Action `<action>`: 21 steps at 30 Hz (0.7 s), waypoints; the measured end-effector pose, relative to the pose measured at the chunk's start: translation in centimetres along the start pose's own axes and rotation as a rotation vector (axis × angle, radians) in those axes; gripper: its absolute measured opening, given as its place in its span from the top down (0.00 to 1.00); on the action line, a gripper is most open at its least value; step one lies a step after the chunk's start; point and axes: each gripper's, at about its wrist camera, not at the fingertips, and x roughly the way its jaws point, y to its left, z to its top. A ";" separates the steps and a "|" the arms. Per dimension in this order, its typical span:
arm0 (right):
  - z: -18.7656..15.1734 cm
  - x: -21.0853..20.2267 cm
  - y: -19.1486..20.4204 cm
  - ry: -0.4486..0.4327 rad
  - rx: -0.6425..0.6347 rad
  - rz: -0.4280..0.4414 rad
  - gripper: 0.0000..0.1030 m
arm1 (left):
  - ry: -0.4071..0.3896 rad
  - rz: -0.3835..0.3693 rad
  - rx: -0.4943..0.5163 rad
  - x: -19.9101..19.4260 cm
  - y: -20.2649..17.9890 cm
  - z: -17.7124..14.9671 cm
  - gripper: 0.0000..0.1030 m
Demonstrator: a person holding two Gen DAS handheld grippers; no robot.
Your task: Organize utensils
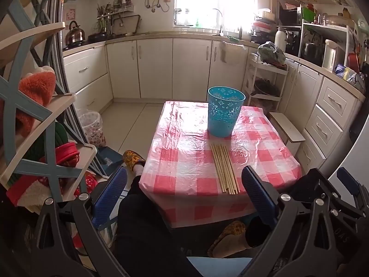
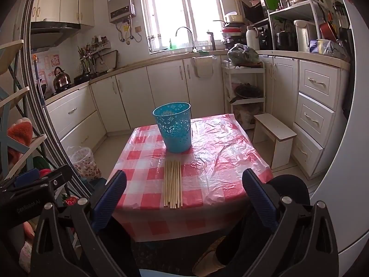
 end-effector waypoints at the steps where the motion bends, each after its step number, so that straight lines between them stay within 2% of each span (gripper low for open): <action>1: 0.0 0.1 0.1 0.002 0.000 -0.001 0.07 | -0.002 0.001 -0.001 0.0 0.0 0.0 0.07; 21: 0.2 0.1 0.0 0.002 0.001 0.000 0.07 | -0.007 0.010 -0.013 -0.1 0.2 -0.2 0.07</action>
